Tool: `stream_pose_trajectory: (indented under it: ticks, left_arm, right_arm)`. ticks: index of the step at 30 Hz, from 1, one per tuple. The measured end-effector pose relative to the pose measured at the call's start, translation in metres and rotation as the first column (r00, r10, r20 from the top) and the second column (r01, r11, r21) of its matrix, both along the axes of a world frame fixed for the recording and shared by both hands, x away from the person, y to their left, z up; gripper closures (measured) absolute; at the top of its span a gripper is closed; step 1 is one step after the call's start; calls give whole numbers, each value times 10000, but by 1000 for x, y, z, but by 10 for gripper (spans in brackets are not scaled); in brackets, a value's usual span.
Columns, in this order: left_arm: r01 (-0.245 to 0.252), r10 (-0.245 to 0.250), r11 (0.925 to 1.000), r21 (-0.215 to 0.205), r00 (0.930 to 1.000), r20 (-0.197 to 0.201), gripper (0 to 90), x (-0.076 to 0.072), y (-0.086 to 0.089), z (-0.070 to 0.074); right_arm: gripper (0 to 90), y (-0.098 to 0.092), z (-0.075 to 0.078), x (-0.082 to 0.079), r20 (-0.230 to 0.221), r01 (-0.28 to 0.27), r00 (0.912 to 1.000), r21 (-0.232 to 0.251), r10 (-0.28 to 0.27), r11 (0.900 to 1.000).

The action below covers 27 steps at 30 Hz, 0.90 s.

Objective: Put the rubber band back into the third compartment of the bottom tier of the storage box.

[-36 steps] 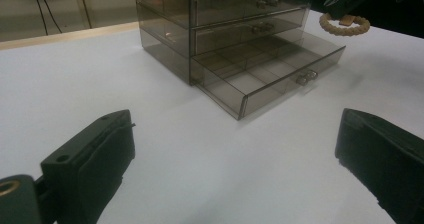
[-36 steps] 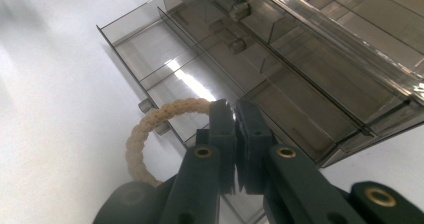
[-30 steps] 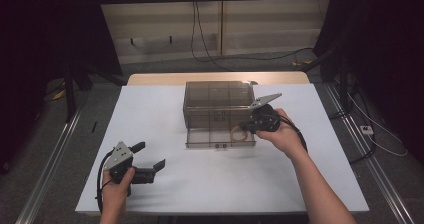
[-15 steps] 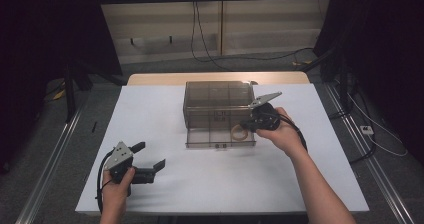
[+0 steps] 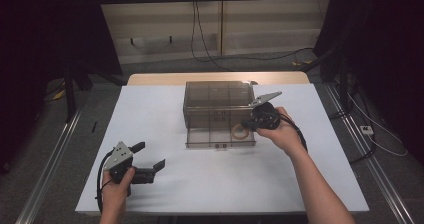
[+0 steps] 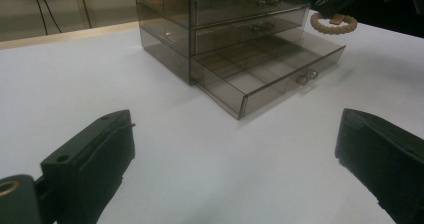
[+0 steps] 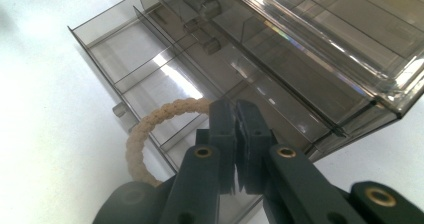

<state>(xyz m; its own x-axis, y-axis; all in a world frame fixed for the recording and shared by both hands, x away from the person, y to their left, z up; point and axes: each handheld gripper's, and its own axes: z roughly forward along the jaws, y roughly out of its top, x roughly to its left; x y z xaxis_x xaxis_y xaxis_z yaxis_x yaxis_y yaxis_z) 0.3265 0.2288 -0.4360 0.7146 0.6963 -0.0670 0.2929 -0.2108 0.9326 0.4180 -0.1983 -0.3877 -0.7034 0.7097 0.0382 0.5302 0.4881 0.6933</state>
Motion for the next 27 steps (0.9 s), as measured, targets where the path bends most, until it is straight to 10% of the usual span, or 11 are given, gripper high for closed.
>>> stream_pose_trajectory:
  ticks: [27]
  left_arm:
    - [-22,22,10000,-28,10000,-19,27,0,1,0]
  right_arm:
    - [869,-3,-8,8,-1,403,9992,-241,-404,9989]
